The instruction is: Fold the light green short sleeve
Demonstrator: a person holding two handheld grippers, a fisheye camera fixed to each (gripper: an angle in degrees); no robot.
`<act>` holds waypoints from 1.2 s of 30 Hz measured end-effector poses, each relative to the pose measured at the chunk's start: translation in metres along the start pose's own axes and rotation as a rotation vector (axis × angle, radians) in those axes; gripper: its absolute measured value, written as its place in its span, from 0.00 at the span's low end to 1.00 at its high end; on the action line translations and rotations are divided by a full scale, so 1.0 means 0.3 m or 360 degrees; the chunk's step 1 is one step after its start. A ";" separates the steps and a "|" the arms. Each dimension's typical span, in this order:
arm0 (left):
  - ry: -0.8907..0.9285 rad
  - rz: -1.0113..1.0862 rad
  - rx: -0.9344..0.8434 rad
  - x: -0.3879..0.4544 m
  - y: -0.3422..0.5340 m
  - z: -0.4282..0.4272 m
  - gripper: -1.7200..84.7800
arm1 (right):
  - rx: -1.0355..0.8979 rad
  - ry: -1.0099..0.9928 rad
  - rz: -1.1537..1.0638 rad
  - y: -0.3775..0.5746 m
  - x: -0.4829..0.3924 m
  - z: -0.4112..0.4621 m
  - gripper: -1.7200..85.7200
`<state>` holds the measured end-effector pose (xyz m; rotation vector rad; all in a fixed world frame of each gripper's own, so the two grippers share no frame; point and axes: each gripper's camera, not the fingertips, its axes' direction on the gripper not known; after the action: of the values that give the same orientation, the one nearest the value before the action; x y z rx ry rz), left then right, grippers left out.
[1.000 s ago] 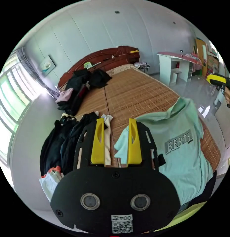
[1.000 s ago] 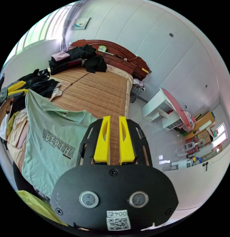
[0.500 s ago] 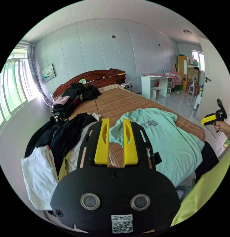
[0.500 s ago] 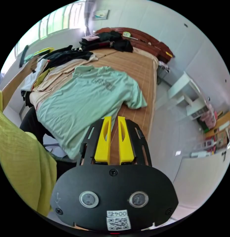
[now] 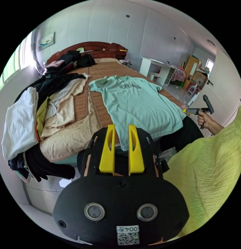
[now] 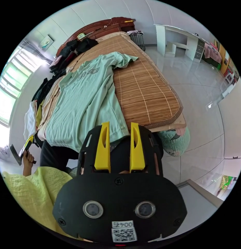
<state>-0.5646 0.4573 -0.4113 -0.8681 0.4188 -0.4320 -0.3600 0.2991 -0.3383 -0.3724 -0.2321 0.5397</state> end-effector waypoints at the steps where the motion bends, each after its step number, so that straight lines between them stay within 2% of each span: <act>1: 0.0007 -0.0009 -0.0035 -0.009 -0.010 0.010 0.11 | -0.0010 0.0039 0.0004 -0.013 -0.017 0.015 0.13; 2: -0.0003 -0.0012 -0.0052 -0.017 -0.020 0.014 0.11 | 0.0007 0.0081 0.0005 -0.017 -0.028 0.012 0.12; 4: -0.0019 -0.0006 -0.0079 -0.027 -0.040 0.020 0.10 | 0.0004 0.0094 -0.0078 -0.046 -0.073 -0.002 0.04; 7: -0.0054 0.0036 -0.0109 -0.033 -0.069 0.027 0.09 | 0.0070 0.0193 -0.0035 -0.075 -0.082 -0.062 0.02; 11: -0.0114 0.0130 -0.0112 -0.018 -0.099 0.018 0.06 | 0.0146 0.0146 0.0008 -0.085 -0.076 -0.130 0.03; 15: -0.0177 0.0275 -0.0125 0.002 -0.148 0.038 0.04 | 0.0198 0.0184 -0.0204 -0.072 -0.241 -0.150 0.07; 20: -0.0237 0.0502 -0.0151 0.047 -0.286 0.140 0.03 | 0.0206 0.0087 -0.0524 -0.085 -0.509 -0.074 0.06; 24: -0.0209 0.0482 -0.0201 0.017 -0.373 0.248 0.02 | 0.0214 0.0184 -0.0664 -0.147 -0.708 0.013 0.07; 27: -0.0235 0.0519 -0.0341 -0.002 -0.418 0.359 0.02 | 0.0119 0.0280 -0.0699 -0.202 -0.787 0.095 0.08; 36: -0.0384 0.0536 -0.0450 -0.038 -0.589 0.497 0.02 | 0.0022 0.0380 -0.0710 -0.404 -0.842 0.162 0.08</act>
<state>-0.5309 0.4567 -0.1822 -1.0864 0.3983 0.0462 -0.5306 0.0806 -0.2750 -0.3545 -0.0756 0.0559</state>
